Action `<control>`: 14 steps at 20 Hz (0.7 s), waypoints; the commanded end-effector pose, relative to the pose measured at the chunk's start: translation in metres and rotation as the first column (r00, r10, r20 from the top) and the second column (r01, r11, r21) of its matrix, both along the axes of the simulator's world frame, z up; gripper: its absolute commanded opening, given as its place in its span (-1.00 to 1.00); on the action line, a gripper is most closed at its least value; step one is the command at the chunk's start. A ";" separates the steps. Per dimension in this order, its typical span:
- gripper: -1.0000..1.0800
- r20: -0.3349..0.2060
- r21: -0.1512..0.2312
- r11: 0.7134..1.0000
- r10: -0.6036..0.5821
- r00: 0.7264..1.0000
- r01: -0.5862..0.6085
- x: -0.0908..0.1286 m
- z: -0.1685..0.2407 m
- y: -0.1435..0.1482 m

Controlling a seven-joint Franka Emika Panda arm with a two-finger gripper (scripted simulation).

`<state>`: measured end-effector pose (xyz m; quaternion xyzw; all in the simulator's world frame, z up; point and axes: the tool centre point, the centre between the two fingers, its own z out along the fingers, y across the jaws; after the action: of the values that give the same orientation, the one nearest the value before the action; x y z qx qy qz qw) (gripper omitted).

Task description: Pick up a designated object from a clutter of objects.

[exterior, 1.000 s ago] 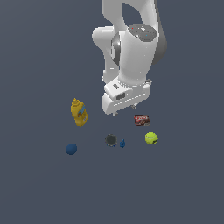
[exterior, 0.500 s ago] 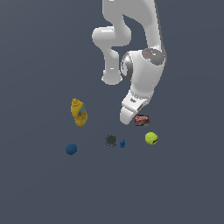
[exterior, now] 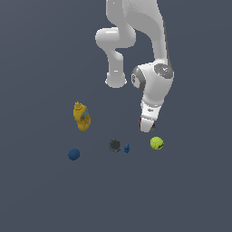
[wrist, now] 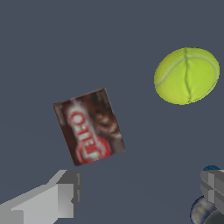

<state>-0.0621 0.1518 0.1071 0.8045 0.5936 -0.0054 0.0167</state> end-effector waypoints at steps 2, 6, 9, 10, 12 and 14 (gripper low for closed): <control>0.92 -0.005 0.010 0.994 0.112 0.994 -0.112 -0.013 -0.016 0.014; 0.92 -0.009 0.021 0.979 0.204 0.979 -0.204 -0.024 -0.029 0.025; 0.92 -0.010 0.027 0.967 0.252 0.968 -0.252 -0.031 -0.035 0.031; 0.92 -0.010 0.029 0.964 0.264 0.964 -0.264 -0.033 -0.037 0.032; 0.92 -0.011 0.031 0.959 0.283 0.959 -0.283 -0.035 -0.039 0.035; 0.92 -0.011 0.033 0.955 0.294 0.956 -0.294 -0.037 -0.041 0.036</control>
<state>-0.0976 0.1866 0.0677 0.7116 0.7025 -0.0007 0.0008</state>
